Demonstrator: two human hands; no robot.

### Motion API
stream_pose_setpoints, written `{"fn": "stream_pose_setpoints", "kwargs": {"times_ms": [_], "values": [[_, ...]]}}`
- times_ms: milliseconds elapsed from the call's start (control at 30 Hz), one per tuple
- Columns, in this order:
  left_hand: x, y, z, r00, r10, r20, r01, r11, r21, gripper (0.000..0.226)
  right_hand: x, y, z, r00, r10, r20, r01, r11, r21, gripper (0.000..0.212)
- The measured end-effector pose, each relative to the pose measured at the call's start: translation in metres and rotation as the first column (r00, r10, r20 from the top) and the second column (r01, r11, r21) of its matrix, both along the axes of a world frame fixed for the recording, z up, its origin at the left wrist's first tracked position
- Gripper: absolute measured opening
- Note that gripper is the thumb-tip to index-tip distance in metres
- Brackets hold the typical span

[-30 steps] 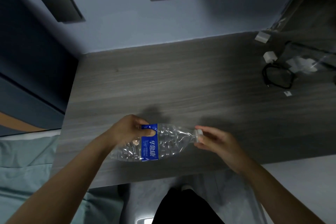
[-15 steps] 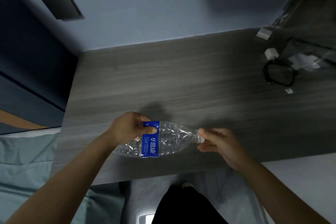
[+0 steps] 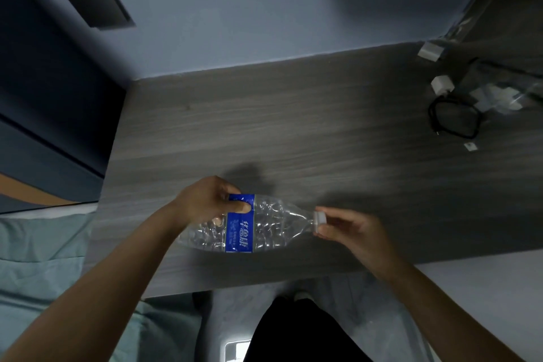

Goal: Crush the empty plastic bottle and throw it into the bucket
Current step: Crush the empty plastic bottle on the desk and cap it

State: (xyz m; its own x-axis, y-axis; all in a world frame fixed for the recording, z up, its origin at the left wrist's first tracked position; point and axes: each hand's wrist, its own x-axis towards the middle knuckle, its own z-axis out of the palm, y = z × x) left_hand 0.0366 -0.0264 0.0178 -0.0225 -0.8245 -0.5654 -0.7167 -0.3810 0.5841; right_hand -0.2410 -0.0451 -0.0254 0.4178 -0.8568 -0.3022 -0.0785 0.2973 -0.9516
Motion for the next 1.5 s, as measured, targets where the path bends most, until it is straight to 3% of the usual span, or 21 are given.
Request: {"fn": "stream_pose_setpoints", "kwargs": {"times_ms": [133, 233, 333, 667, 900, 1000, 1100, 1200, 1333, 1500], "values": [[0.001, -0.002, -0.001, 0.998, 0.026, -0.053, -0.024, 0.999, 0.037, 0.013, -0.003, -0.006, 0.004, 0.993, 0.081, -0.088, -0.091, 0.989, -0.121, 0.050], [-0.001, -0.003, -0.001, 0.995, 0.036, -0.090, -0.032, 0.998, 0.051, 0.010, -0.003, -0.009, 0.005, 0.994, 0.086, -0.061, -0.095, 0.980, -0.176, 0.051], [-0.001, -0.004, -0.001, 0.992, 0.063, -0.106, -0.059, 0.997, 0.041, 0.008, -0.002, -0.010, 0.005, 0.999, 0.021, 0.029, -0.018, 0.995, -0.102, 0.042], [0.003, -0.004, -0.003, 0.993, 0.037, -0.115, -0.034, 0.999, 0.034, 0.004, 0.000, -0.011, -0.002, 0.995, 0.042, -0.086, -0.046, 0.998, -0.048, 0.038], [0.004, -0.003, -0.009, 0.997, 0.016, -0.074, -0.015, 1.000, 0.015, 0.004, 0.008, -0.013, -0.001, 1.000, 0.002, -0.029, 0.003, 0.982, 0.188, 0.011], [0.003, -0.003, -0.011, 0.996, 0.035, -0.078, -0.034, 0.999, 0.014, 0.003, 0.009, -0.014, 0.001, 1.000, 0.011, -0.005, -0.010, 0.974, 0.224, 0.014], [0.004, -0.003, -0.009, 0.990, 0.072, -0.120, -0.070, 0.997, 0.018, 0.005, 0.007, -0.013, 0.004, 0.999, 0.022, 0.045, -0.028, 0.990, 0.135, 0.030], [0.005, -0.004, -0.006, 0.990, 0.065, -0.127, -0.062, 0.998, 0.028, 0.006, 0.007, -0.013, 0.006, 0.999, 0.030, 0.027, -0.031, 0.997, 0.073, 0.030], [0.003, -0.002, -0.007, 0.993, 0.060, -0.100, -0.059, 0.998, 0.006, 0.009, 0.008, -0.014, 0.009, 1.000, 0.023, 0.013, -0.025, 0.993, 0.114, 0.015], [0.003, -0.003, -0.007, 0.999, 0.036, -0.033, -0.037, 0.998, -0.047, 0.007, 0.014, -0.013, 0.012, 1.000, -0.025, 0.010, 0.022, 0.966, 0.258, 0.021]]}}
